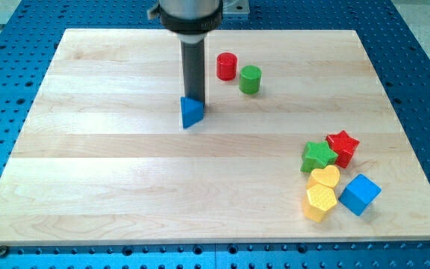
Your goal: Place the triangle top of the green star
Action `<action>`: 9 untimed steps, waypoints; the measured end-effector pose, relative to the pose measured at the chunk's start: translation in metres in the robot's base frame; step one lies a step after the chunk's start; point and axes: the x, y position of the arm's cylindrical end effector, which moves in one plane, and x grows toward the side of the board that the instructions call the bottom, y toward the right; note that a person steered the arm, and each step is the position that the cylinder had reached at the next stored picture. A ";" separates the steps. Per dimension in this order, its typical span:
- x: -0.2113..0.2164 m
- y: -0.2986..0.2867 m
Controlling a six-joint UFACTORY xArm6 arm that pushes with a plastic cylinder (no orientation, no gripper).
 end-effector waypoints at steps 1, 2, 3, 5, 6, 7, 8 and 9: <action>-0.014 -0.042; 0.025 -0.050; 0.068 0.027; 0.050 -0.061; 0.036 -0.010; 0.043 0.069; 0.046 0.061; 0.034 0.021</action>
